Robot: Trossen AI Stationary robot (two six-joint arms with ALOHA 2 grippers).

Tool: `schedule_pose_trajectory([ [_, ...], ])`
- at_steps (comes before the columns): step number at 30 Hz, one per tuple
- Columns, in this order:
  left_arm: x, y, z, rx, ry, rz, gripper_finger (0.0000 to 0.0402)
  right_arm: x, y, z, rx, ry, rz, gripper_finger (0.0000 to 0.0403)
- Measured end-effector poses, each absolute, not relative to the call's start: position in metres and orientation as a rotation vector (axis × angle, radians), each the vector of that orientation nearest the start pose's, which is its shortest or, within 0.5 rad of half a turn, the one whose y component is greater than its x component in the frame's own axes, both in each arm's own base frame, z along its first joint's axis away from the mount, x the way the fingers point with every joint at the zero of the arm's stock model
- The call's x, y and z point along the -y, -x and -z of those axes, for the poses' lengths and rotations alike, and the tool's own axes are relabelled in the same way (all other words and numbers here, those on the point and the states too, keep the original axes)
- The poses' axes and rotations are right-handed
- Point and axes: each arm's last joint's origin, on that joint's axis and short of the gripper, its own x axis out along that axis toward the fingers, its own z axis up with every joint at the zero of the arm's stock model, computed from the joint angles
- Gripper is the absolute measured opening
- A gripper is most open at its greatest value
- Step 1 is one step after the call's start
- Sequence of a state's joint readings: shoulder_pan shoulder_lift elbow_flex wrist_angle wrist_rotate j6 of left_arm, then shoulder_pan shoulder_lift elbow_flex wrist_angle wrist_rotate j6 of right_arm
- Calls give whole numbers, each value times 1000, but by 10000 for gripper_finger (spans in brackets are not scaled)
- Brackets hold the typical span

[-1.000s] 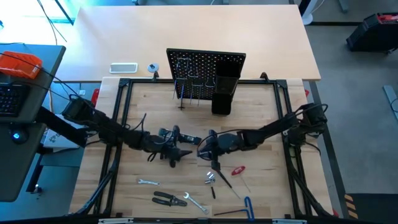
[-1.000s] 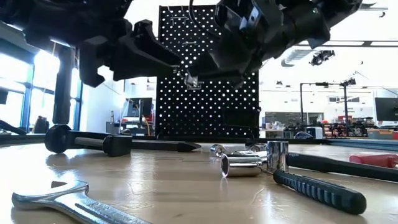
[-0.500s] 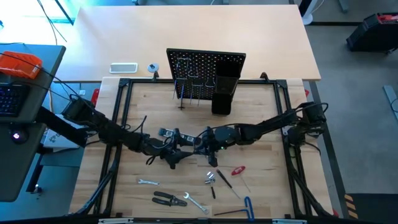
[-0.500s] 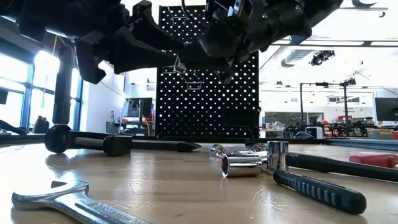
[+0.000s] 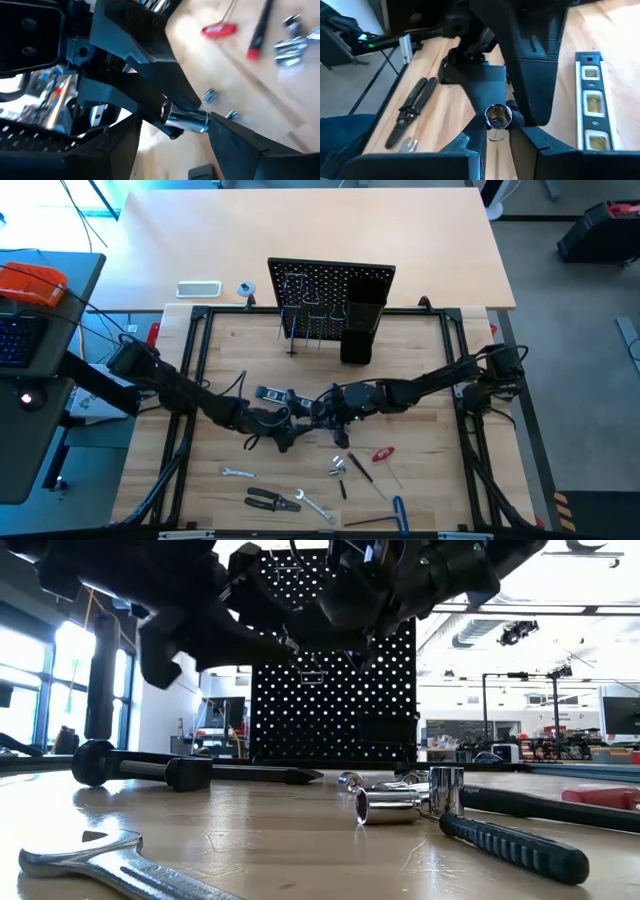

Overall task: Hang tools onto peg board
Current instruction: Put the top center socket into the bottom peg board bin

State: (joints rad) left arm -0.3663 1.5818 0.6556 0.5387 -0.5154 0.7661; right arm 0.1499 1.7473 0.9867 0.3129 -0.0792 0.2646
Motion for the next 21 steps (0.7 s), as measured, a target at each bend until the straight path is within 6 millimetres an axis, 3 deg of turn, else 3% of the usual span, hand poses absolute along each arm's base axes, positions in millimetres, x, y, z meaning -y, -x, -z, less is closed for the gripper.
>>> schedule_pose_trajectory([
  [5, 103, -296, -172, -410, -978, -31, 212, -58, -367, -195, -493, -242, -162, 52],
  [21, 104, -298, -164, -456, -1012, -81, 118, -57, -366, -192, -521, -237, -143, 53],
])
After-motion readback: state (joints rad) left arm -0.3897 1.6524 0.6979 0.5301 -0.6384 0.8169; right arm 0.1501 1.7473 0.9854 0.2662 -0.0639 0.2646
